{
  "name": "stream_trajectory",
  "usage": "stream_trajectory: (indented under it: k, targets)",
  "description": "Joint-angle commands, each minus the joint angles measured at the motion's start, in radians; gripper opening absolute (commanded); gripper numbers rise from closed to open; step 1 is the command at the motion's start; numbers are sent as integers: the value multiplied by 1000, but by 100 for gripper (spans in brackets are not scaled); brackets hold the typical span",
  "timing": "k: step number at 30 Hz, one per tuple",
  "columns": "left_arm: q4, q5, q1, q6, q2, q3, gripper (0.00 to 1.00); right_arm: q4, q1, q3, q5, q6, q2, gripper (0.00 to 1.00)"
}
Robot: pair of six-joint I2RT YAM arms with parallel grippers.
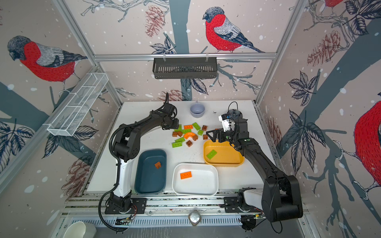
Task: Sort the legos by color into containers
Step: 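Grasp another lime-green brick from the pile with the left gripper, then carry the lime-green brick over the yellow tray and release it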
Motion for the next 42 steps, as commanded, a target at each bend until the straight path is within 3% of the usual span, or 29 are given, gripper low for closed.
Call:
stream_trajectory:
  k: [1,10,18,23,28,33,37,42]
  targets:
    - [12,-22,3,-3,14,12,56,36,1,5,5,7,2,99]
    - [-13,-64,1,7,34,13,39,32,0,4,6,-5,31,99]
    - [-31,-71,2,25,62,27,37,36,-1,5,3,-8,41,99]
    - [-45,-64,2,36,56,44,19,30,-4,6,3,-12,40,99]
    - [-73,-68,3,45,19,56,17,26,-11,10,4,-18,40,99]
    - [-117,27,-25,79,-84,52,16,6,-41,17,9,-34,32,99]
    - [-134,150,-108,96,-141,74,16,-8,-70,14,6,-43,19,99]
    - [-134,284,-229,87,-109,169,16,-28,-108,1,8,-46,-19,99]
